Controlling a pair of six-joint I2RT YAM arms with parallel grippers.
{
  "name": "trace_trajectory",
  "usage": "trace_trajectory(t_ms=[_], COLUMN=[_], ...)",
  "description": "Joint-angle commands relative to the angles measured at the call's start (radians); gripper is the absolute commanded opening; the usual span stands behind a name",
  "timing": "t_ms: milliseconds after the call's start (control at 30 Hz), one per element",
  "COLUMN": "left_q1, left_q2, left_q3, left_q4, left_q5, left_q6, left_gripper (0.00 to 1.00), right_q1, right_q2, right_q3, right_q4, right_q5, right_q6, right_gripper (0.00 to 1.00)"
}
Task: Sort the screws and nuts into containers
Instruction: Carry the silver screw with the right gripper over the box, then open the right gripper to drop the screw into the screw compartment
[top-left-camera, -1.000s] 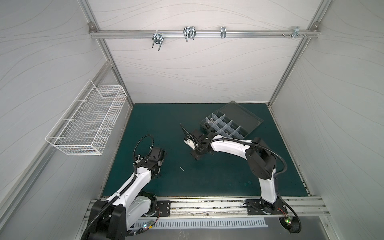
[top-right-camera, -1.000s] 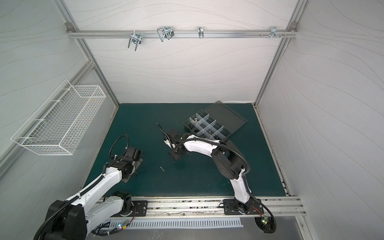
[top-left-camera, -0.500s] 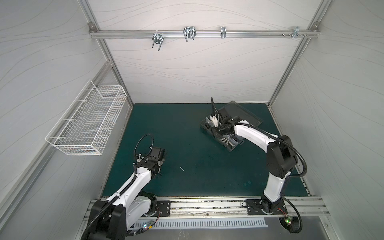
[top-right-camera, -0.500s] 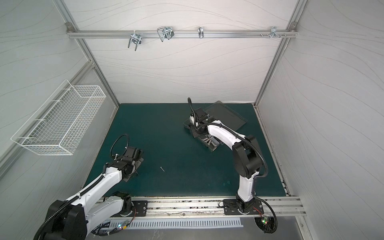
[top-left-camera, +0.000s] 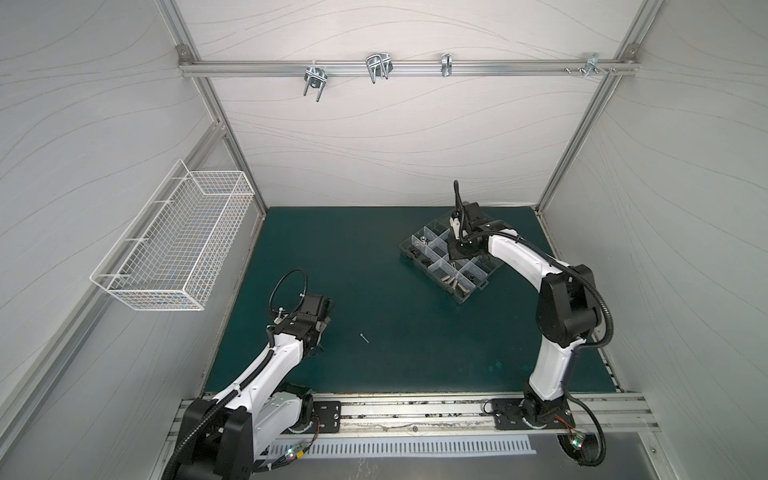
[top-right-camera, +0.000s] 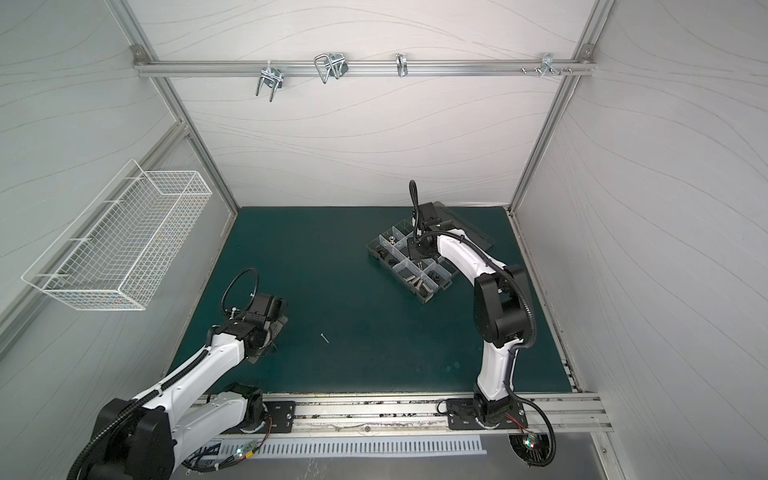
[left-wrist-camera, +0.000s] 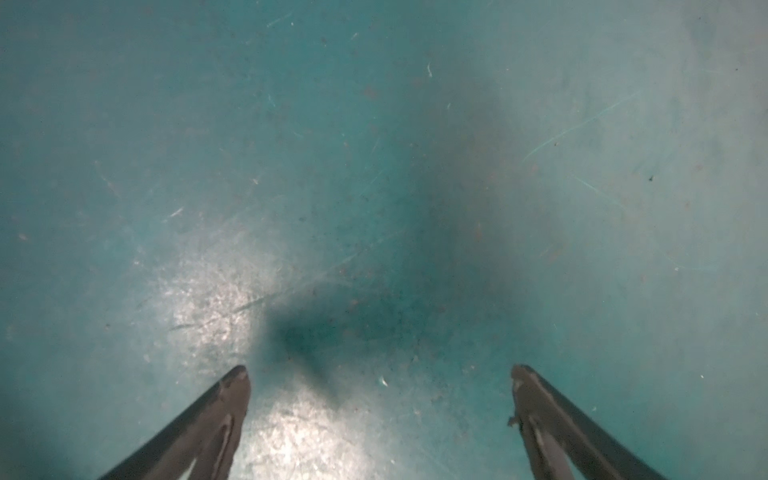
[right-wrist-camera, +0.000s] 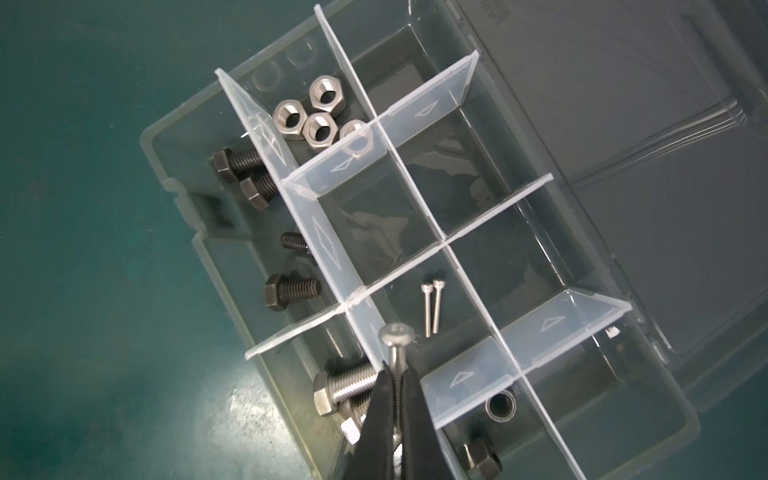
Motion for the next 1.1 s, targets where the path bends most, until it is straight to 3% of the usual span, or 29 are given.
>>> trace_trajectory(t_ms=[0,400,633,1067], left_q1=[0.005,0.005,0.005,0.005], left_q2=[0.004,0.007,0.011,0.012], left_q3=[0.036,0.032,0.045,0.056], left_q4=[0.014,0.017,0.010,0.008], left_q5=[-0.010,-0.009,-0.003,-0.006], left_q6=[0.002,0.002,0.006,0.013], left_gripper=[0.99,0.99,0.99,0.99], right_q1=[-0.015,-0.034,-0.036,-0.024], right_q2=[0.043,0.108,0.107,-0.032], right_q3=[0.024,0.038,0.024,0.024], right_q4=[-0.041,-0.059,-0.055,-0.082], right_q5=[0.015,0.051,0.045,0.027], right_q6=[0.004,0.009,0.014,0.019], right_gripper=[0.00,0.00,0.23,0.32])
